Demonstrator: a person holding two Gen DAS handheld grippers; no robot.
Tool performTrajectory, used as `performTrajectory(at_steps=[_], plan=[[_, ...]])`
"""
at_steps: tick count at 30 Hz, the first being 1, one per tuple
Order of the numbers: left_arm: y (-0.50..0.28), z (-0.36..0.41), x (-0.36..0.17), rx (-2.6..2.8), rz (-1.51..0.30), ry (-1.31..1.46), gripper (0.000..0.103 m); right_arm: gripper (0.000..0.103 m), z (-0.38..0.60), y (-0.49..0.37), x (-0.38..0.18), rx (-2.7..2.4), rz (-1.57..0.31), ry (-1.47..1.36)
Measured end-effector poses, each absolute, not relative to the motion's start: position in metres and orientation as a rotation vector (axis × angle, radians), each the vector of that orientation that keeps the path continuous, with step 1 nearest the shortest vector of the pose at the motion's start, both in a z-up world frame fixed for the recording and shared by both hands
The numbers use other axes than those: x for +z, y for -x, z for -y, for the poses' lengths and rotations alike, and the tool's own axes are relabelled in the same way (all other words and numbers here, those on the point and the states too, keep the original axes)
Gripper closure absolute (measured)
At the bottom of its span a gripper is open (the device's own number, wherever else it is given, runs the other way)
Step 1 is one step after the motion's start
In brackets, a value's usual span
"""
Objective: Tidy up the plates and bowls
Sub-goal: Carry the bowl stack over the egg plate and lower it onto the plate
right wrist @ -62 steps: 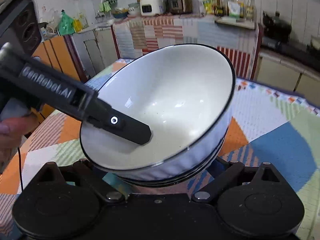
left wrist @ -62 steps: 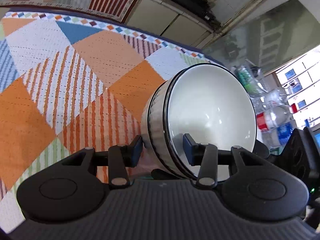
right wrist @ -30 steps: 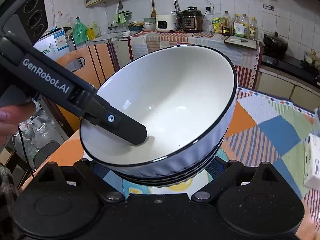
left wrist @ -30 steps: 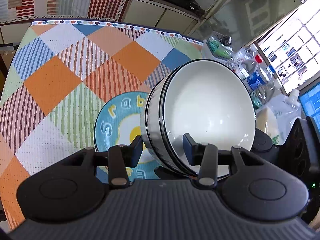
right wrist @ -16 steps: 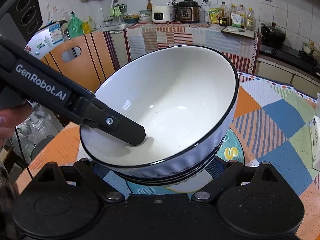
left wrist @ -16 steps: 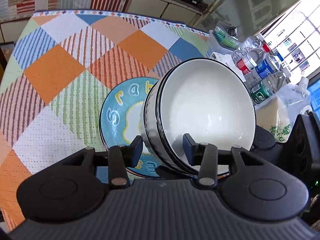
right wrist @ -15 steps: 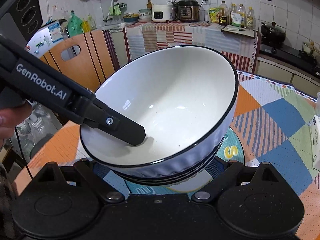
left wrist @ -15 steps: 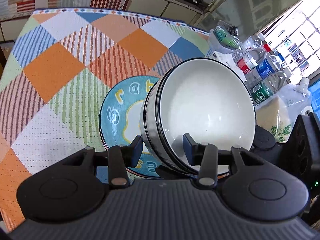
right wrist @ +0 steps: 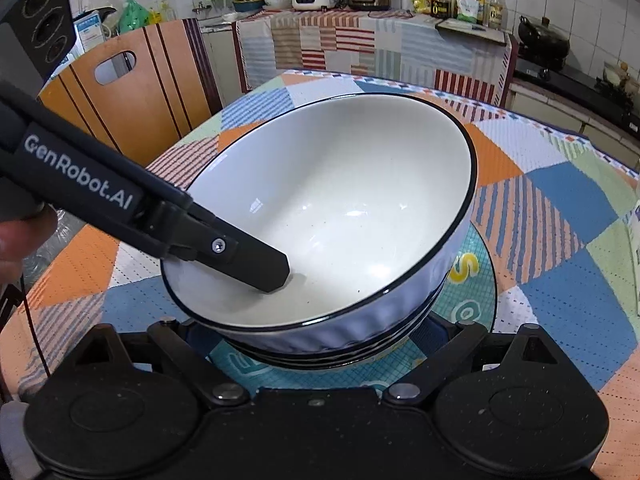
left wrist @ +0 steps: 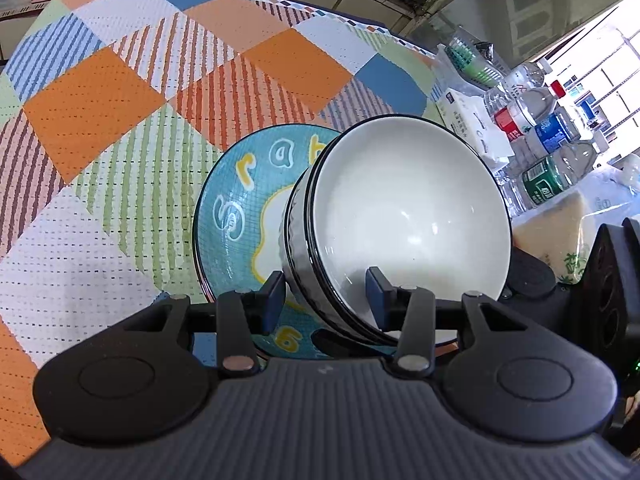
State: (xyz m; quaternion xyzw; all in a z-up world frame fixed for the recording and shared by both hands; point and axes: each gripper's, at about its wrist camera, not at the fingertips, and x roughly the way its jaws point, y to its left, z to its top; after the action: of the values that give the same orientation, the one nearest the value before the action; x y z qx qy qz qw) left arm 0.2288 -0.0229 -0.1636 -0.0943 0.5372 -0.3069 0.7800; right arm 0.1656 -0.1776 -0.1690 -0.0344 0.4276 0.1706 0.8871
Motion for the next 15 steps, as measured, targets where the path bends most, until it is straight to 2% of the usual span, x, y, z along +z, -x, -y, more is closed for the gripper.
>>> performTrajectory(at_steps=[15], plan=[[-0.2312, 0.0274, -0.1715, -0.639, -1.142, 0.187, 0.061, 0.006, 0.1760, -0.1718, -0.1781, 0.329, -0.905, 0.109]])
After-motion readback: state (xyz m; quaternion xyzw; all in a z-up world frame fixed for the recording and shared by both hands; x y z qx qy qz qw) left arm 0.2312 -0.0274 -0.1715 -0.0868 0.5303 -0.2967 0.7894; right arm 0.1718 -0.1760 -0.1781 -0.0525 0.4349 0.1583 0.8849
